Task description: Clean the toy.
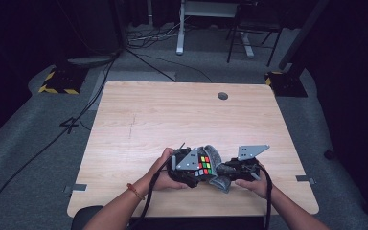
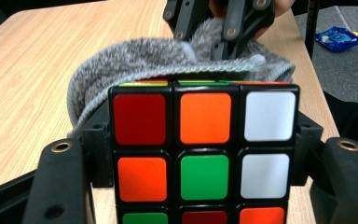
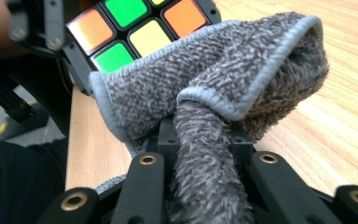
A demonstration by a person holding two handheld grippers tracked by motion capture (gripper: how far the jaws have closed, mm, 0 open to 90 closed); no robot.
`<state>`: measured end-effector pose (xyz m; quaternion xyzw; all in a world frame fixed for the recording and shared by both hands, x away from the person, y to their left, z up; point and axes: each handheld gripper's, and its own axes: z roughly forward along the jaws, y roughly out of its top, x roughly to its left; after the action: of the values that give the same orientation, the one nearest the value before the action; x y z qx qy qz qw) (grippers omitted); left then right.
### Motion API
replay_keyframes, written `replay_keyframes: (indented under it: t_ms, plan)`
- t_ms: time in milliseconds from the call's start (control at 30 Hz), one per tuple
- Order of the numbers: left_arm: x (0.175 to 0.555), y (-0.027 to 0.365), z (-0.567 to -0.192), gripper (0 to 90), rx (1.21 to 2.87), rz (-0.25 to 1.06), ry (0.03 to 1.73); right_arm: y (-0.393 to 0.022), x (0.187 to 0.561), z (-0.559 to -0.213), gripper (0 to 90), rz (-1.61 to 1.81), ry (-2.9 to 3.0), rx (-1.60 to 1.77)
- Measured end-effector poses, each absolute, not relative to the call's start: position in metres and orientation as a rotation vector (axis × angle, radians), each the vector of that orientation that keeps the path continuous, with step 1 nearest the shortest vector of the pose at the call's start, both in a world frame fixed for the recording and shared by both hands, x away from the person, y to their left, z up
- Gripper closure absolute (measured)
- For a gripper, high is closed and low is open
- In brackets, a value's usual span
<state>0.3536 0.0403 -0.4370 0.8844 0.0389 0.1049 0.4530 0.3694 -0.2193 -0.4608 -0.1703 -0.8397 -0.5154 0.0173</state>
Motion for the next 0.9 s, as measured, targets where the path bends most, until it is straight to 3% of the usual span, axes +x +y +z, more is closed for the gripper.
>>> replay_keyframes:
  t_ms: [300,900]
  plan:
    - [0.352,0.027,-0.45,32.9,2.321,0.3,0.083,-0.215,0.359,-0.444,75.2,-1.673,-2.63,-0.454]
    - [0.354,0.041,-0.432,33.2,2.233,0.322,0.115,-0.213,0.369,-0.468,75.3,-1.444,-2.776,-0.54]
